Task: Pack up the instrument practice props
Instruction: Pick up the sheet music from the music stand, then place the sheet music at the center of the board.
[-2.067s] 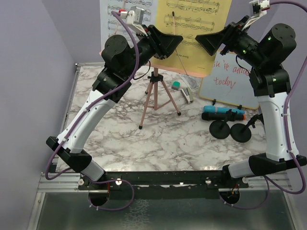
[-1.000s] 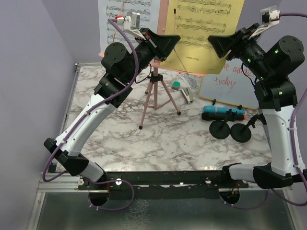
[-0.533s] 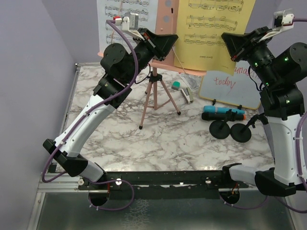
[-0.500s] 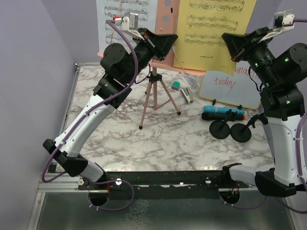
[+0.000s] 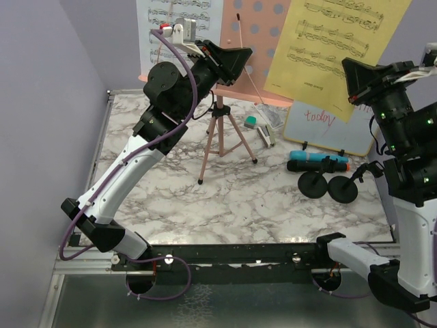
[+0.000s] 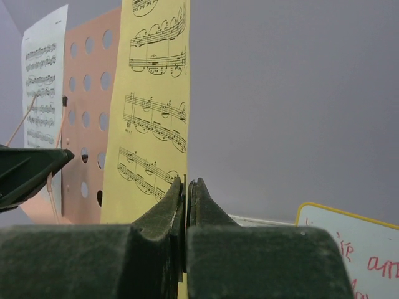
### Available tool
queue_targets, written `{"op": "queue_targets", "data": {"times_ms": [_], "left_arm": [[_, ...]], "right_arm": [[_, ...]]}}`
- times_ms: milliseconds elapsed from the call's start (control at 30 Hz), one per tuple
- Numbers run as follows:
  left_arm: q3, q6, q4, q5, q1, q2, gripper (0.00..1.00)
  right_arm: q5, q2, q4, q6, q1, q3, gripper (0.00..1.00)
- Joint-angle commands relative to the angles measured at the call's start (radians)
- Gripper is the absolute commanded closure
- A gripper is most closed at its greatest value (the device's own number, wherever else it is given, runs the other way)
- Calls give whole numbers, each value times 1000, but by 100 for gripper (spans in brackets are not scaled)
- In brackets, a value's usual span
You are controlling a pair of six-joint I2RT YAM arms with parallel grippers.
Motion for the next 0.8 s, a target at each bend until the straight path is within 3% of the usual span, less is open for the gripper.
{"op": "queue_targets", "data": {"times_ms": [0, 100, 533, 767], "left_arm": [[-17, 29, -24, -64, 8, 3, 76], [-19, 26, -23, -63, 8, 1, 74], [-75, 38, -6, -63, 9, -50, 35], [-111, 68, -6, -55, 8, -88, 25]], "right_arm": [[108, -66, 30, -8, -5, -53, 100], [159, -108, 30, -3, -6, -90, 100], [334, -287, 42, 55, -5, -252, 100], [403, -362, 33, 80, -5, -287, 100]]}}
